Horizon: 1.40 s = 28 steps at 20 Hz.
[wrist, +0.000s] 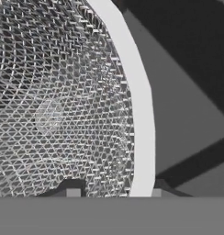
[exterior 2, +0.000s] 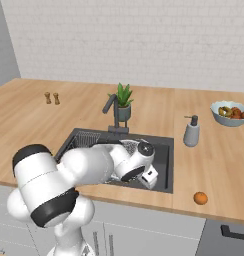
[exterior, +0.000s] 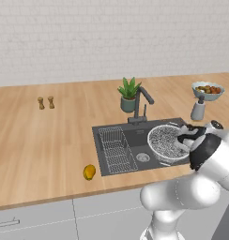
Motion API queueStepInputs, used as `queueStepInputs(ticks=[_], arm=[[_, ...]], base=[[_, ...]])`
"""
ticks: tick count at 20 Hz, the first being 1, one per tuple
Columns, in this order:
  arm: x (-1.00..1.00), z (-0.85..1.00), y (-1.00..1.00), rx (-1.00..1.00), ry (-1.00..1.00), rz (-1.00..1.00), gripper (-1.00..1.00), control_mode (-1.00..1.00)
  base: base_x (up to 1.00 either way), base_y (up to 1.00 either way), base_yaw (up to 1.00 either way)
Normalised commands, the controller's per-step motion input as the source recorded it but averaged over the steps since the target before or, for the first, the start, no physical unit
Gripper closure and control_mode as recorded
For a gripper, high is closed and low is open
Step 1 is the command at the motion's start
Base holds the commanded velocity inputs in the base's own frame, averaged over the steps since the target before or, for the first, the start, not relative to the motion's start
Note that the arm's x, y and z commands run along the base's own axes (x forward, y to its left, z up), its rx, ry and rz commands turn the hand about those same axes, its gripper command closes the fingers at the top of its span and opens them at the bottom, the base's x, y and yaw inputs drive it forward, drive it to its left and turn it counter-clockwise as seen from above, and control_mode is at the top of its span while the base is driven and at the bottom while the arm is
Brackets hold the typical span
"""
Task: Put the colander in the sink, put the tangerine, mango in the colander, and turn on the sink faucet and pour water over the colander.
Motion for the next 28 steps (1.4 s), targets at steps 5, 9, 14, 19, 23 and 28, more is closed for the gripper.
queueStepInputs(ticks=[5,9,14,19,23,28], arm=[[0.0,-0.07,0.0,0.0,0.32,0.19,1.0,-1.0],[0.13,-0.3,0.02,0.0,0.0,0.15,1.0,-1.0],[0.33,-0.33,0.04,0.01,0.0,0.12,1.0,-1.0],[0.43,-0.04,0.21,0.11,0.0,0.0,1.0,-1.0],[0.28,0.0,0.22,0.22,0.03,-0.04,1.0,-1.0],[0.12,0.0,0.27,0.12,0.07,-0.12,1.0,-1.0]], base=[[0.0,0.0,0.0],[0.0,0.0,0.0],[0.0,0.0,0.0],[0.0,0.0,0.0],[0.0,0.0,0.0],[0.0,0.0,0.0]])
